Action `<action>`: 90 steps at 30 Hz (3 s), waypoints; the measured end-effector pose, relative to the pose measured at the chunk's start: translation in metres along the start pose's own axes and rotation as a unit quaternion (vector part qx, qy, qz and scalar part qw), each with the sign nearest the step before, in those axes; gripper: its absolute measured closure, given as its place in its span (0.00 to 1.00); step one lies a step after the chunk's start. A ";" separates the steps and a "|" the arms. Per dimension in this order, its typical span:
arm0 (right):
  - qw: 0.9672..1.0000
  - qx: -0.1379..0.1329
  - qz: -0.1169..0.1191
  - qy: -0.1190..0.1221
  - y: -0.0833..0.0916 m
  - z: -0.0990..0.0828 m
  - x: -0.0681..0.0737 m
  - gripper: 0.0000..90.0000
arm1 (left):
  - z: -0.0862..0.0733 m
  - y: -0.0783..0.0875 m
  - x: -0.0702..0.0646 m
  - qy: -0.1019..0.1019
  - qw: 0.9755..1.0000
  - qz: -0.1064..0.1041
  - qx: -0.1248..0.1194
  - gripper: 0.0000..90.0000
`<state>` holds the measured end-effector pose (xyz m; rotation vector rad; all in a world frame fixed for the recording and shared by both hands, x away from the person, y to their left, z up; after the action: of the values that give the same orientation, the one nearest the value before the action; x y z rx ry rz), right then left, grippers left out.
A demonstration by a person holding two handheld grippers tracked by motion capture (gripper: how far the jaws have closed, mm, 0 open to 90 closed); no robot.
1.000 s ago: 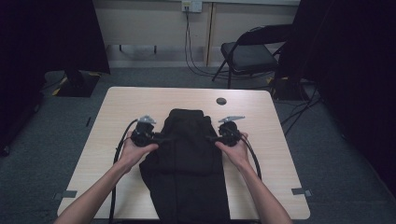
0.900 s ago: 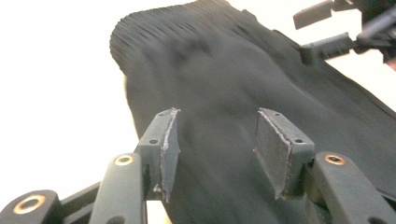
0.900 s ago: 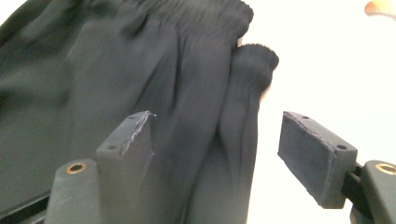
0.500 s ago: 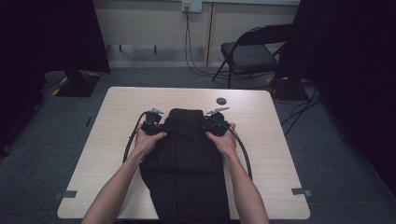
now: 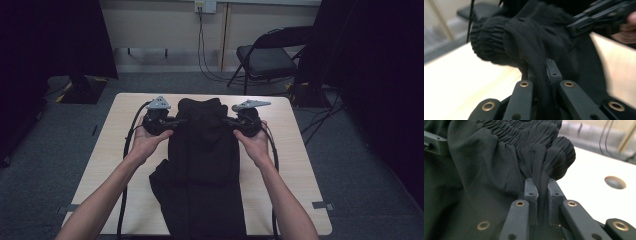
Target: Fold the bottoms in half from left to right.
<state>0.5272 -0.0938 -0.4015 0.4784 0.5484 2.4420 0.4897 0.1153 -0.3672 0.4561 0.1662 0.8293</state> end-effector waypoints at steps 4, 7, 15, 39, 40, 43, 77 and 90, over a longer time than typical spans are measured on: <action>0.999 -0.024 0.025 0.019 0.051 0.009 0.035 0.90 | 0.012 0.046 -0.041 -0.018 0.999 -0.029 -0.036 0.95; 0.998 -0.025 0.042 0.033 0.085 -0.001 0.067 0.90 | 0.001 0.071 -0.072 -0.027 0.997 -0.053 -0.043 0.95; 0.996 0.035 0.081 0.027 0.108 -0.075 0.118 0.90 | -0.095 0.082 -0.124 -0.009 0.991 -0.115 0.071 0.95; 0.984 0.173 0.030 -0.022 0.008 -0.174 0.066 0.88 | -0.170 -0.023 -0.073 -0.004 0.978 -0.020 0.206 0.94; 0.985 0.171 0.024 -0.020 0.004 -0.171 0.062 0.88 | -0.166 -0.030 -0.066 -0.008 0.978 -0.009 0.206 0.94; 0.986 0.163 0.003 -0.020 -0.013 -0.158 0.045 0.88 | -0.157 -0.053 -0.039 0.003 0.982 0.022 0.190 0.94; 0.980 0.152 -0.117 -0.052 -0.092 -0.090 -0.040 0.82 | -0.122 -0.123 0.043 0.060 0.976 0.128 0.164 0.84; 0.994 0.073 -0.075 -0.031 -0.036 -0.072 0.007 0.42 | -0.116 -0.043 0.044 0.059 0.988 0.091 0.110 0.47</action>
<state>0.5063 -0.0821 -0.4788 0.5494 0.7144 2.2465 0.5111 0.1607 -0.4889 0.6377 0.3310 1.0234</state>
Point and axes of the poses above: each handheld gripper's, and its own axes: y roughly backward along the jaws, z roughly out of its top, x roughly to its left, the point moved 7 cm from there along -y, roughly forward along the jaws, and after that the axes turned 12 degrees about z, right-handed, at the moved point
